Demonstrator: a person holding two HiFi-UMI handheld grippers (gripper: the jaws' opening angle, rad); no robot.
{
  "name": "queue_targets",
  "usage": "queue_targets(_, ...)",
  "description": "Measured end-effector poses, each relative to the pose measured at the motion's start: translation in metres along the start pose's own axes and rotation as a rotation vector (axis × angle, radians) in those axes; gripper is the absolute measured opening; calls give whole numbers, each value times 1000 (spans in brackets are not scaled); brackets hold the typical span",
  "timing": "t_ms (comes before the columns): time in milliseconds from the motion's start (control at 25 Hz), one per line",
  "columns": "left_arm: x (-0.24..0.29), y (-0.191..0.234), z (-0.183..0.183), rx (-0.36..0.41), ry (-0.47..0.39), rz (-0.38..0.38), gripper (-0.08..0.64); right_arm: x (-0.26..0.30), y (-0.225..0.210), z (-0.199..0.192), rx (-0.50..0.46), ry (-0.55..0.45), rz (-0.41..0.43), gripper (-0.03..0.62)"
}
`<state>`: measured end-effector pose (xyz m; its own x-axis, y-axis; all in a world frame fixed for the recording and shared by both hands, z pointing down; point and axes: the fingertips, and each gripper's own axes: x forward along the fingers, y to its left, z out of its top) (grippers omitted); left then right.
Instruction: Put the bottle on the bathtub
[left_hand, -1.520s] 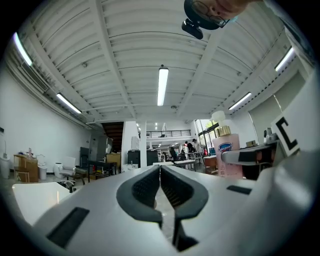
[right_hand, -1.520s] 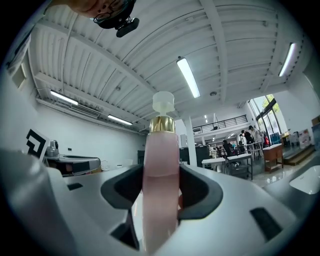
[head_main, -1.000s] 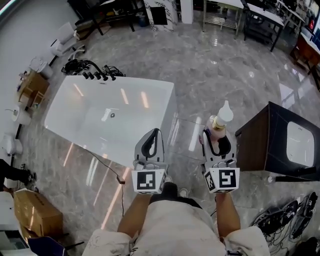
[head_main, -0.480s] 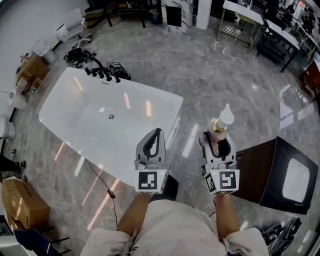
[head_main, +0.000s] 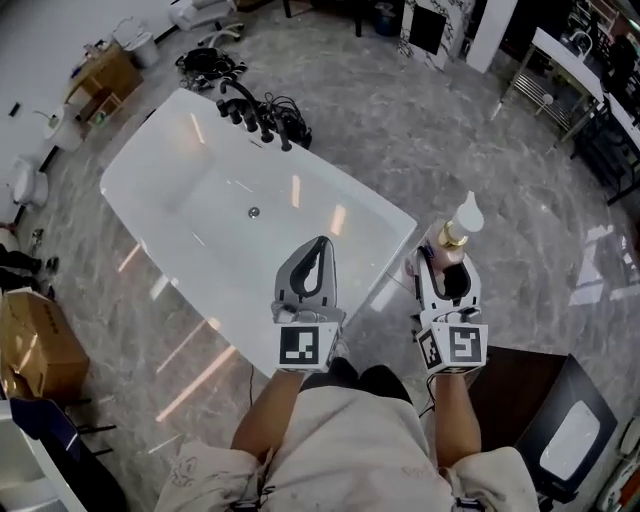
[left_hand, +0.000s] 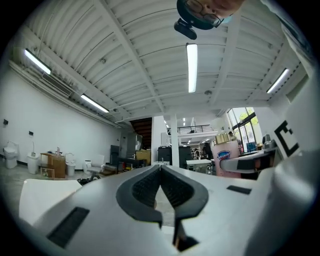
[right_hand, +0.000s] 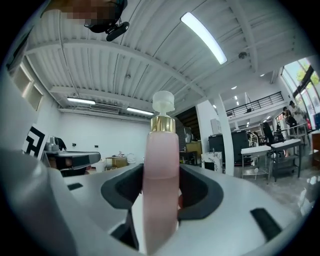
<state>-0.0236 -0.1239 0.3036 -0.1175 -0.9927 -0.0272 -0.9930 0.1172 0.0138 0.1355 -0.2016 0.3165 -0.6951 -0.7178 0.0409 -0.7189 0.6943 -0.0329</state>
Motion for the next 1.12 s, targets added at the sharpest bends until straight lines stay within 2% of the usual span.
queue_targets(160, 26, 26, -5, 6, -8, 65, 6, 54, 4, -14, -10, 20, 71, 199)
queue_targets(360, 74, 52, -35, 5, 22, 153, 6, 130, -3, -42, 10, 41, 172, 199)
queue_targets(640, 162, 80, -79, -5, 9, 266, 6, 239, -29, -89, 4, 89, 320, 199)
queue_targets(840, 210, 101, -119, -21, 78, 323, 6, 303, -40, -132, 13, 140, 388, 199)
queue_targets(1120, 254, 125, -187, -47, 195, 401, 6, 376, -38, -222, 25, 251, 486, 198)
